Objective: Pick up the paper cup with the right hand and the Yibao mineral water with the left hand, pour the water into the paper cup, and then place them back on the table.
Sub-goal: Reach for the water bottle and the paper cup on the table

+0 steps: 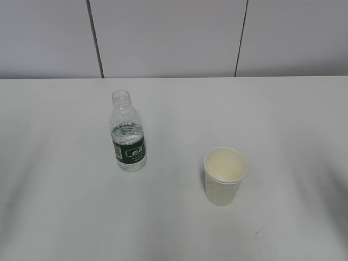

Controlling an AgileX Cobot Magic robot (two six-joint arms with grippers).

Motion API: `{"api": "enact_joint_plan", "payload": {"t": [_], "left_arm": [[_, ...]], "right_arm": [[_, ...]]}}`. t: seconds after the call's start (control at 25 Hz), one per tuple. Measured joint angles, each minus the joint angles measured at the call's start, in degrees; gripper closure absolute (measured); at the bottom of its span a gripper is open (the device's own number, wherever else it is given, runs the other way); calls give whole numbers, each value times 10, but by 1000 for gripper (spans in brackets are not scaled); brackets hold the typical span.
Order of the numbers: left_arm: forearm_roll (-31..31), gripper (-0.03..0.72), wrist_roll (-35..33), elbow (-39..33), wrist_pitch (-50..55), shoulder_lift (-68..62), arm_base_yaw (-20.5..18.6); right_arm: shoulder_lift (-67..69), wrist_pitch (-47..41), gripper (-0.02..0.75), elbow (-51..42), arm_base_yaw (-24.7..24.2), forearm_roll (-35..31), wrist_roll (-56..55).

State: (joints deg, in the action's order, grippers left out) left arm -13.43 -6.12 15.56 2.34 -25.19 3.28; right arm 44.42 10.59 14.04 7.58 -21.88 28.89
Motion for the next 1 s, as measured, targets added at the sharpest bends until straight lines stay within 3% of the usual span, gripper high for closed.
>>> {"api": "enact_joint_plan", "payload": {"t": [0.12, 0.28, 0.56, 0.76, 1.0], "left_arm": [[7, 147, 0, 0, -41, -70, 11], [18, 147, 0, 0, -124, -155, 67], [17, 148, 6, -36, -304, -301, 138], [40, 155, 14, -93, -502, -440, 148], [130, 165, 35, -103, -667, -616, 148]], "right_arm": [[58, 61, 203, 0, 4, 53, -55], [136, 118, 203, 0, 5, 154, -147], [221, 173, 203, -3, 5, 244, -197], [272, 291, 203, -53, 5, 324, -222], [368, 448, 204, -112, 5, 373, -219]]}}
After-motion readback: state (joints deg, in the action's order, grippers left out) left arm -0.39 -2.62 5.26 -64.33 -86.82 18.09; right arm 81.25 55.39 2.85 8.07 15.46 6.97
